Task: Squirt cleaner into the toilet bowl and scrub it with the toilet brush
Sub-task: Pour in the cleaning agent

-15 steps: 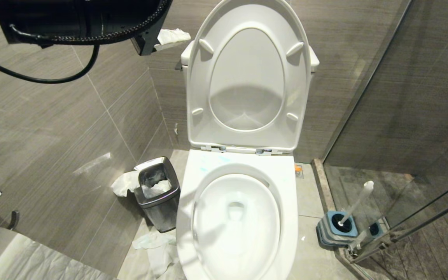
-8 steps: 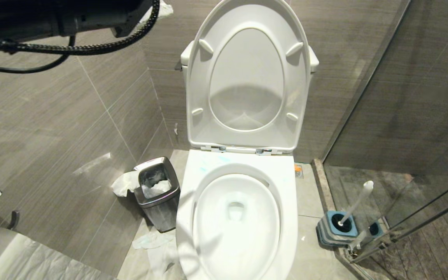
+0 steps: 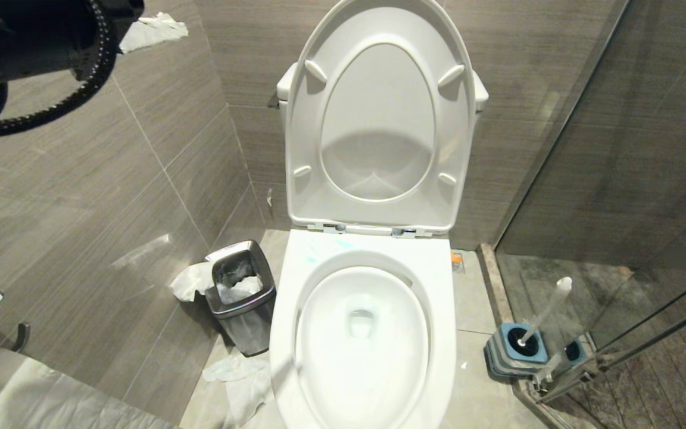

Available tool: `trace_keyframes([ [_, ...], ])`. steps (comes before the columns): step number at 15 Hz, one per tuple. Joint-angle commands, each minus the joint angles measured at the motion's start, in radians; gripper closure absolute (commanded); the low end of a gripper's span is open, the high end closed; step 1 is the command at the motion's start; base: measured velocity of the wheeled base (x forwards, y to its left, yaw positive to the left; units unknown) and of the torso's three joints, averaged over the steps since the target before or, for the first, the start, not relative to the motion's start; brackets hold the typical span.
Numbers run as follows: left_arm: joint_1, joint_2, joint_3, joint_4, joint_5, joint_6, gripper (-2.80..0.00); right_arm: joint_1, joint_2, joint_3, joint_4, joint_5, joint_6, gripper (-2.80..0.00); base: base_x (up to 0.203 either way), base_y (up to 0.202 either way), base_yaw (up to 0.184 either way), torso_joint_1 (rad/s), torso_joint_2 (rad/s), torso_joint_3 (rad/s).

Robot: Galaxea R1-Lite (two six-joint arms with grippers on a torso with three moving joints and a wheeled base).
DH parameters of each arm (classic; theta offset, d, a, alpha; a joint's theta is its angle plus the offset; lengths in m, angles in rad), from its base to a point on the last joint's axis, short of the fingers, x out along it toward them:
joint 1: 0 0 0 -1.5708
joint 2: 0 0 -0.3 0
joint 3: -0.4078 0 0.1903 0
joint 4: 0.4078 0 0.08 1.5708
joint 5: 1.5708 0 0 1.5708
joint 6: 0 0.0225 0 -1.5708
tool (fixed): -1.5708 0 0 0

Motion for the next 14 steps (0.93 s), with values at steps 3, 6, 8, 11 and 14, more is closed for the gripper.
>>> trace_keyframes([
  [3,0.009,-0.037,0.007,0.000,0.026,0.000,-2.80,0.000,0.000,0.001,0.000,0.000,0.000,0.00,0.000,0.000,0.000,0.000,0.00,0.000],
  [6,0.009,-0.060,0.039,0.001,0.027,0.009,-2.80,0.000,0.000,0.000,0.000,0.000,0.000,0.00,0.000,0.000,0.000,0.000,0.00,0.000],
  [8,0.005,-0.057,0.052,0.000,0.026,0.042,-2.80,0.000,0.000,0.000,0.000,0.000,0.000,0.00,0.000,0.000,0.000,0.000,0.00,0.000],
  [11,0.008,-0.051,0.073,0.002,0.027,0.063,-2.80,0.000,0.000,0.001,0.000,0.000,0.000,0.00,0.000,0.000,0.000,0.000,0.00,0.000],
  [14,0.009,-0.067,0.139,0.000,0.029,0.144,-2.80,0.000,0.000,0.000,0.000,0.000,0.000,0.00,0.000,0.000,0.000,0.000,0.00,0.000],
])
